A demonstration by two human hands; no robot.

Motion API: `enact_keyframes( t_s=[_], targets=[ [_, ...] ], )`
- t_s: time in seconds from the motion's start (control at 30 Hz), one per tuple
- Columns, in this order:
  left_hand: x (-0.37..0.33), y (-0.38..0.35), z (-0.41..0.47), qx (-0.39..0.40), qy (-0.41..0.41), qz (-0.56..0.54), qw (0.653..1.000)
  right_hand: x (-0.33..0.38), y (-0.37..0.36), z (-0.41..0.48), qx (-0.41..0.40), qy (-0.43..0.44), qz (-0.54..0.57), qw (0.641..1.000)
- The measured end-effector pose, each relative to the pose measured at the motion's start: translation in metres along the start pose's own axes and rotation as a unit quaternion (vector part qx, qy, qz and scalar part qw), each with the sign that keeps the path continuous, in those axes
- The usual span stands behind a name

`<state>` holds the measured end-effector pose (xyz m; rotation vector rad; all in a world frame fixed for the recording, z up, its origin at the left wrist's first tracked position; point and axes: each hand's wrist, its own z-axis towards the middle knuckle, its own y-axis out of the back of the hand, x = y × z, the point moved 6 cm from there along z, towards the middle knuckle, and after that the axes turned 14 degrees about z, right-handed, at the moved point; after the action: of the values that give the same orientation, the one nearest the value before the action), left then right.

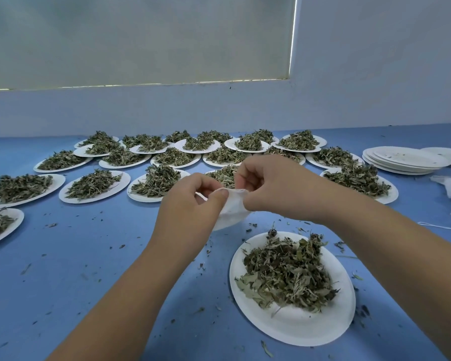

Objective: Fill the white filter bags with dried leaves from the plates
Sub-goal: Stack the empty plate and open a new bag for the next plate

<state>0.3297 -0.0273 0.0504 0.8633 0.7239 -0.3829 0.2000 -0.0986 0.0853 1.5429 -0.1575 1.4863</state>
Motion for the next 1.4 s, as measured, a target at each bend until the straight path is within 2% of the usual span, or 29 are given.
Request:
enact_keyframes(
  t_s=[0.13,0.23,0.4,0.53,0.8,0.87,0.97,1.03,1.27,1.4],
  targets=[
    [-0.010,-0.004,-0.006,0.008,-0.102,0.125,0.987,-0.002,-0.003,-0.001,0.006,0.012,0.007,1.000],
    [-0.010,-0.012,-0.008,0.039,-0.120,0.168,0.978,-0.001,-0.006,-0.001,0.014,0.024,0.026,0.999],
    [-0.016,-0.013,-0.009,0.027,-0.163,0.207,0.964,-0.004,-0.008,-0.005,0.053,0.029,0.035,0.998],
    [-0.012,-0.012,-0.009,0.008,-0.163,0.229,0.960,-0.011,-0.002,-0.009,0.032,0.030,0.054,0.998],
    [-0.027,-0.017,-0.015,-0.003,-0.237,0.235,0.943,-0.032,0.013,-0.024,0.000,0.015,0.052,0.999],
    [-0.027,-0.016,-0.015,-0.003,-0.237,0.233,0.943,-0.036,0.022,-0.032,-0.023,0.019,0.037,0.999],
    [-0.026,-0.013,-0.014,-0.011,-0.233,0.249,0.940,-0.040,0.039,-0.046,-0.039,0.015,-0.048,0.998],
    [-0.026,-0.012,-0.012,-0.016,-0.229,0.271,0.935,-0.040,0.044,-0.057,-0.011,0.004,-0.103,0.995],
    [-0.039,0.003,-0.012,-0.078,-0.247,0.304,0.917,-0.031,0.012,-0.089,0.166,0.032,-0.205,0.964],
    [-0.040,0.001,-0.013,-0.062,-0.261,0.321,0.908,-0.035,-0.006,-0.097,0.202,0.025,-0.245,0.948]
  ],
)
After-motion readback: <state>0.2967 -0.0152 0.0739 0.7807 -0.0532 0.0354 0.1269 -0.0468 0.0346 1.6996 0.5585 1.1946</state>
